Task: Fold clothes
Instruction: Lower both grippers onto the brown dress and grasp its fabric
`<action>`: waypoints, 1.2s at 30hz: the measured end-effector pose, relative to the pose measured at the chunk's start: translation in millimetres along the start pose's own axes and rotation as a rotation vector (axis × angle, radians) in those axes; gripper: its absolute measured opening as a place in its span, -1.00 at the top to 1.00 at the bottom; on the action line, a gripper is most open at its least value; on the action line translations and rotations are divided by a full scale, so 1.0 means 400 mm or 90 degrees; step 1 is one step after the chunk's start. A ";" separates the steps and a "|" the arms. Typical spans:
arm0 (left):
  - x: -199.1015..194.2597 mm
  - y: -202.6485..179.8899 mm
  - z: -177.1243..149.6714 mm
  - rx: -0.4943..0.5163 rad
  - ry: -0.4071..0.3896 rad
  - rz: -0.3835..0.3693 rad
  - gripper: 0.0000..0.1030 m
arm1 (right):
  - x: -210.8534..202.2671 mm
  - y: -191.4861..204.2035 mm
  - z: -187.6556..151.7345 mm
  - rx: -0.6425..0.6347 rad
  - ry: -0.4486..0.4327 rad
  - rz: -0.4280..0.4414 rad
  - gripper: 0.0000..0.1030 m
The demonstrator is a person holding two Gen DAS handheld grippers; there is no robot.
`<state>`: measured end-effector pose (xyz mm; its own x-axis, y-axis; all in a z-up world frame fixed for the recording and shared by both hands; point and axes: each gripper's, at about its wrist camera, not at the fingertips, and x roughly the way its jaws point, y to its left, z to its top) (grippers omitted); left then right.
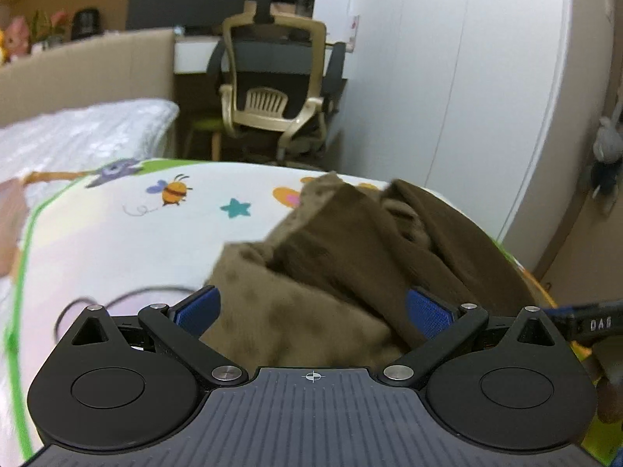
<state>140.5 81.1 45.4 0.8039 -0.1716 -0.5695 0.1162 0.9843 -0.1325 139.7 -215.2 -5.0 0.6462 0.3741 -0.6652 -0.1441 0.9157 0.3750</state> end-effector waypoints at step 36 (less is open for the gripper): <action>0.201 0.190 0.068 -0.080 0.088 -0.094 -1.00 | 0.028 -0.023 0.223 -0.145 -0.097 0.008 -0.63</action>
<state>229.7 143.1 11.7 0.6949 -0.3258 -0.6411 0.1462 0.9369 -0.3175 215.0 -232.5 41.7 0.7459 0.3749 -0.5505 -0.3067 0.9270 0.2158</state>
